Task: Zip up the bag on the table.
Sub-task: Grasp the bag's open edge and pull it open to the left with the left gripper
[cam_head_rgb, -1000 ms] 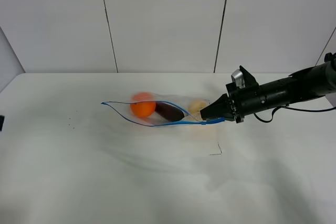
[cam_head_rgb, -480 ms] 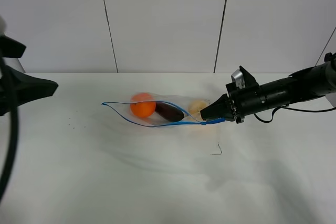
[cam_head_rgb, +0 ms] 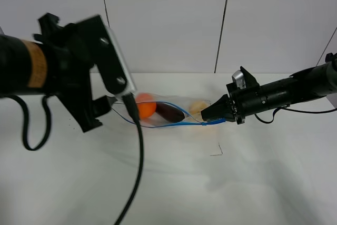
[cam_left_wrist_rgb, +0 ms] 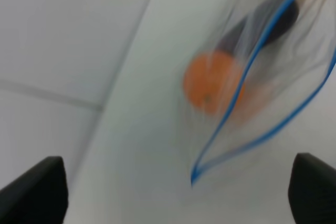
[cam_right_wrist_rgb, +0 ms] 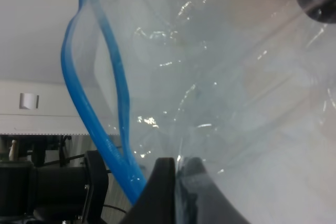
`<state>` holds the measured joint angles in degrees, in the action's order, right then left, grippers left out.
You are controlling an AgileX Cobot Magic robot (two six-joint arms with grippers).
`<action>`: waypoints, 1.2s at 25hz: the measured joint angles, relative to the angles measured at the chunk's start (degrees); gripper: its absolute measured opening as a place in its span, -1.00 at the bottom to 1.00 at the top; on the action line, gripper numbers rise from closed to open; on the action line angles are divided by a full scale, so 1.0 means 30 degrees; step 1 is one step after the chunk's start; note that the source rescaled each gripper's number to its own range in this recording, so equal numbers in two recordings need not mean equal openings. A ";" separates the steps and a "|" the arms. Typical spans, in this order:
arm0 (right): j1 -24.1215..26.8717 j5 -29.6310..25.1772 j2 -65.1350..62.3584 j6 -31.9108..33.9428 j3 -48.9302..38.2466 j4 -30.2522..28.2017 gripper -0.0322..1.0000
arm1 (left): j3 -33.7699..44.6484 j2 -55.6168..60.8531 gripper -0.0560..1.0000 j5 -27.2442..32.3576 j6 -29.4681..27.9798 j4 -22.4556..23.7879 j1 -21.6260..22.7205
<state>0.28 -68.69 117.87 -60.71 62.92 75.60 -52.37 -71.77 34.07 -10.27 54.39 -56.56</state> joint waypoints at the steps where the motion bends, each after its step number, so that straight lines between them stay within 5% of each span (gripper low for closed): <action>1: 0.0000 0.0000 0.0000 0.0000 0.0000 0.0000 -0.94 | -0.0017 -0.0848 0.74 0.0321 -0.1245 0.1803 -0.1089; 7: 0.0000 -0.0017 0.0000 0.0135 0.0000 0.0000 -0.94 | -0.0014 -0.6569 0.74 0.3449 -1.0324 1.1528 -0.5551; 10: 0.0000 -0.0017 0.0000 0.0367 0.0000 0.0021 -0.94 | -0.0151 -0.8886 0.74 0.4295 -1.3209 1.4241 -0.6585; 16: 0.0000 -0.0017 -0.0015 0.0579 0.0000 0.0450 -0.94 | -0.1588 -1.1895 0.73 0.4369 -1.5245 1.4875 -0.6937; 30: 0.0000 -0.0017 -0.0037 0.0912 0.0000 0.0506 -0.94 | -0.4629 -1.4923 0.63 0.4216 -1.5357 1.5033 -0.5409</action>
<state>0.28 -68.74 117.76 -57.98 62.92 77.11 -66.26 -116.54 46.72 -56.34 99.49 -72.78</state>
